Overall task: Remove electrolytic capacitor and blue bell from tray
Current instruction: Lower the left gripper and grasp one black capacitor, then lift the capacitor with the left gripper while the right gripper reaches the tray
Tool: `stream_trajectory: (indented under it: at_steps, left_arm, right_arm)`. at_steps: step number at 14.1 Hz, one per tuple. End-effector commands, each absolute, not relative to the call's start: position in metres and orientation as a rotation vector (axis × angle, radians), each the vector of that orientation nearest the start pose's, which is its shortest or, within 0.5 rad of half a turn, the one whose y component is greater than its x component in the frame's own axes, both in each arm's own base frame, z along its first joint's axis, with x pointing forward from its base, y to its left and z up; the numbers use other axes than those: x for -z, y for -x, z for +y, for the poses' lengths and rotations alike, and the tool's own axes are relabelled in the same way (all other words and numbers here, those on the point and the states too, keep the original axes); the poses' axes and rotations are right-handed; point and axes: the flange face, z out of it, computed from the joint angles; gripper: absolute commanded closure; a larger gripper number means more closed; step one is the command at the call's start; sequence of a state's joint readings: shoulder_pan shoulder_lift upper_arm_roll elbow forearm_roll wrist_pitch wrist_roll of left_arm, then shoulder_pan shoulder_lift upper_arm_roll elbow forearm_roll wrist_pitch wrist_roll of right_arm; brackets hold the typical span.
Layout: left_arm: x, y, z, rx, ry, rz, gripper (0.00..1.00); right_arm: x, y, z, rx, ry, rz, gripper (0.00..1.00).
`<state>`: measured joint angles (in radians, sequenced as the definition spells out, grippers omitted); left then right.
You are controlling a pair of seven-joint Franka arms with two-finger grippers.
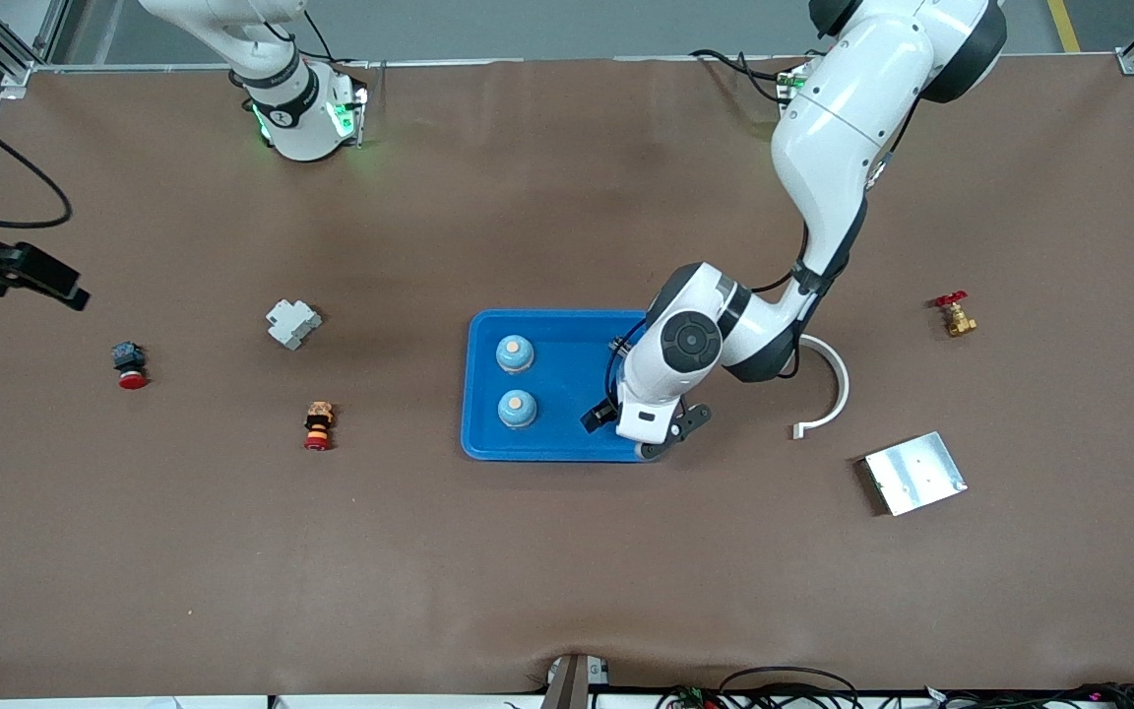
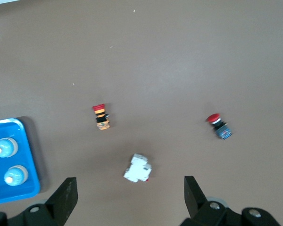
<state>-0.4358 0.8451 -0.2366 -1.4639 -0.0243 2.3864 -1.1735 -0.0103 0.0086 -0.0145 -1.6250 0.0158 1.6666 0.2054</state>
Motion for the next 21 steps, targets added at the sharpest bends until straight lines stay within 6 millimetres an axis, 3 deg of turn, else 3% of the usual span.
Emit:
stream_trajectory:
  at_steps: [1,6,9,11,15,16,21]
  left_arm:
    - [-0.186,-0.592,-0.435,-0.122,3.172,-1.016,0.00]
    - [-0.175,-0.589,-0.436,-0.125,3.165,-1.006,0.00]
    - [-0.172,-0.590,-0.436,-0.114,3.172,-1.018,0.02]
    - [-0.172,-0.592,-0.435,-0.119,3.154,-1.075,0.42]
    - [-0.173,-0.592,-0.435,-0.119,3.146,-1.098,0.94]
    - [-0.173,-0.595,-0.432,-0.101,3.143,-1.109,1.00]
    - [-0.186,-0.594,-0.437,-0.062,3.144,-1.117,1.00]
  right_arm:
    - [-0.591,-0.568,0.003,0.030,3.081,0.456,0.00]
    - [-0.549,-0.577,0.049,0.006,3.061,0.566,0.00]
    - [-0.531,-0.585,0.055,0.001,3.061,0.577,0.00]
    - [-0.517,-0.591,0.071,-0.007,3.062,0.581,0.00]
    - [-0.476,-0.600,0.115,-0.051,3.056,0.735,0.00]
    - [-0.471,-0.603,0.120,-0.043,3.049,0.756,0.00]
    - [-0.446,-0.602,0.184,0.000,3.020,0.858,0.00]
